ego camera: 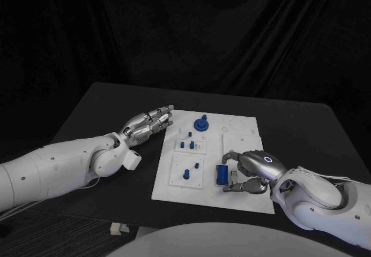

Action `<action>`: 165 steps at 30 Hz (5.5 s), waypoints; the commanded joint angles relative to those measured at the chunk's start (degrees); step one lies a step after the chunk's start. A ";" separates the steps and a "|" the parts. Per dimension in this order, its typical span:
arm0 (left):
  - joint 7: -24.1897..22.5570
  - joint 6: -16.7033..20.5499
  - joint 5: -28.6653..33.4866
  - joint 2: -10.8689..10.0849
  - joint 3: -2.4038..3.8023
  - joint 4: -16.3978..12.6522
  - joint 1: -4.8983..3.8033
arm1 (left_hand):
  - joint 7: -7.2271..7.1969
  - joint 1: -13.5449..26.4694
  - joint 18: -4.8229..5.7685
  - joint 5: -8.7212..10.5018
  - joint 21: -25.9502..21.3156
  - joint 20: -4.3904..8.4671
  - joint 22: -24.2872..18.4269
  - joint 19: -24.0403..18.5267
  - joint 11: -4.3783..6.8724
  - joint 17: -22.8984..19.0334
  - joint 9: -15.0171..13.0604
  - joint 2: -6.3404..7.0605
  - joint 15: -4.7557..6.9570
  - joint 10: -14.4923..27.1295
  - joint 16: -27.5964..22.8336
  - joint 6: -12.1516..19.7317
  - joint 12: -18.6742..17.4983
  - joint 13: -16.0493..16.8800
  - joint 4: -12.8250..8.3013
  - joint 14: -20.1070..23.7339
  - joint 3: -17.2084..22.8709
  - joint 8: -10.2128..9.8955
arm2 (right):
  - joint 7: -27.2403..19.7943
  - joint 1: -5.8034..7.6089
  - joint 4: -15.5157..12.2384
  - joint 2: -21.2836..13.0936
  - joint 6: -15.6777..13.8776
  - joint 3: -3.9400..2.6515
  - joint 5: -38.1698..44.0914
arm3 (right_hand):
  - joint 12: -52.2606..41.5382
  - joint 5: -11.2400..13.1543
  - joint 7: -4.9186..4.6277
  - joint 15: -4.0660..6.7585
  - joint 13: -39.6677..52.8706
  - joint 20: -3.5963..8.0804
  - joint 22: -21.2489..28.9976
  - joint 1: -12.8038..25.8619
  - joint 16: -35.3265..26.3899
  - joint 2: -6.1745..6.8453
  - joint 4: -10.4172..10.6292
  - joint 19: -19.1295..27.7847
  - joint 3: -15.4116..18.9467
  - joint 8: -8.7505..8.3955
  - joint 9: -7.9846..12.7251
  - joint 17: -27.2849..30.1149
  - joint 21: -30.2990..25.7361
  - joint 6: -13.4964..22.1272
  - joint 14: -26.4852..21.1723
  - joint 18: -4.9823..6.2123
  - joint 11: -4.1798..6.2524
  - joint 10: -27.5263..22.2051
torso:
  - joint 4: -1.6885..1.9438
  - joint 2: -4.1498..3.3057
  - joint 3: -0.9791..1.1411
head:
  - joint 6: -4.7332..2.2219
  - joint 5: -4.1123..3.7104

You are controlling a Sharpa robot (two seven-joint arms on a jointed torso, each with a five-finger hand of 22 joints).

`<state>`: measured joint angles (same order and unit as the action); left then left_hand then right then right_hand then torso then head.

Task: Assemble the parts on the task board

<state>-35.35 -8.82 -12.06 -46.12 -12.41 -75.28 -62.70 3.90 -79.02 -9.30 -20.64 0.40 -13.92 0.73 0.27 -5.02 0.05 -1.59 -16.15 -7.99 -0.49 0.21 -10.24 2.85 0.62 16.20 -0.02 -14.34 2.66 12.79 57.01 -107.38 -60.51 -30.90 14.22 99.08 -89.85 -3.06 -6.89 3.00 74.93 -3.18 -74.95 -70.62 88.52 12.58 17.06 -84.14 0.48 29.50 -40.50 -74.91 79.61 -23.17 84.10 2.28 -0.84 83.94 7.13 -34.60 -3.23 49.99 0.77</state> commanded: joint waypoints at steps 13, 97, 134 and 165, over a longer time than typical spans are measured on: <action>-1.27 -0.98 0.32 -0.06 0.06 -0.25 0.30 | 0.33 -0.41 -0.43 -0.33 -0.04 -0.30 0.12 0.08 -0.58 -0.05 -0.10 -0.14 -0.63 -0.09 -0.21 -0.17 0.33 0.09 0.00 0.02 0.47 0.36 | 1.97 -0.70 0.89 1.23 -0.39 -0.02 1.91 | -0.15 -10.97 0.07 -0.47 15.07 -0.53 -11.35 -1.97 -0.39 -3.79 -0.48 -0.32 -2.91 7.28 1.32 -10.71 -0.88 2.09 4.82 0.51 -0.42 6.06 | 0.04 -0.04 0.00 | 0.01 -0.21; -0.49 -2.10 0.32 -0.16 0.06 -0.12 0.72 | 0.27 -0.42 -0.29 -0.26 0.01 -0.78 0.22 0.15 -0.90 -0.05 -0.08 -0.25 -1.33 -0.11 -0.21 -0.08 0.36 0.10 0.08 0.02 0.72 0.39 | 2.87 -1.22 0.14 0.33 -1.95 -0.01 3.36 | -0.15 -5.47 -0.66 -0.73 15.07 -0.70 -11.15 0.75 -1.11 3.62 0.22 -0.05 2.70 -0.87 25.58 -9.18 -1.61 12.69 4.45 0.63 -0.79 6.06 | 0.06 -0.02 -0.01 | 0.01 -0.10; 0.23 -2.85 0.32 -0.06 0.06 -0.06 0.90 | 0.75 -0.62 -0.25 -0.40 0.11 -1.09 0.40 0.27 -0.87 -0.05 -0.16 -0.47 -1.70 -0.15 -0.21 -0.54 0.45 0.12 0.05 0.02 1.39 0.60 | 6.08 -2.64 1.07 1.65 0.49 -0.02 3.37 | -0.15 -17.09 -0.07 -0.53 15.07 -0.62 -10.77 -3.68 -1.67 -4.65 -1.17 0.38 -3.86 20.34 19.07 -7.99 -3.25 6.91 4.13 0.95 -0.47 6.06 | 0.07 -0.02 -0.02 | 0.01 0.00; 0.58 -2.87 0.32 0.04 0.06 0.03 0.94 | 0.83 -0.61 -0.24 -0.39 0.16 -1.20 0.48 0.33 -1.01 -0.05 -0.15 -0.47 -1.81 -0.19 -0.21 -0.52 0.52 0.13 0.11 0.02 1.56 0.61 | 3.29 -2.76 0.32 0.83 -4.06 -0.02 3.36 | -0.15 -51.37 1.16 0.58 15.07 0.43 -10.99 6.22 -1.43 -7.95 -0.46 0.00 -12.83 23.65 17.28 -8.51 -2.72 2.03 4.32 0.81 0.80 6.06 | 0.07 -0.03 -0.02 | 0.01 0.28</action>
<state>-34.32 -11.03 -12.06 -46.20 -12.40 -75.19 -61.83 4.31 -79.24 -9.30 -20.85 0.40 -14.74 1.12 0.68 -5.55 0.05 -1.67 -16.37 -9.23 -0.62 0.21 -10.66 3.04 0.66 16.20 -0.02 -13.08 2.88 16.47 54.33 -106.82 -59.58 -34.06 14.22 102.05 -89.85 -54.06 -8.63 3.07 74.90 -3.16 -74.95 -64.80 87.18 4.68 15.08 -84.15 -7.56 53.01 -1.97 -74.90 76.93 -18.03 84.04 2.26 -0.50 84.05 7.19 -34.63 -3.25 49.99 1.02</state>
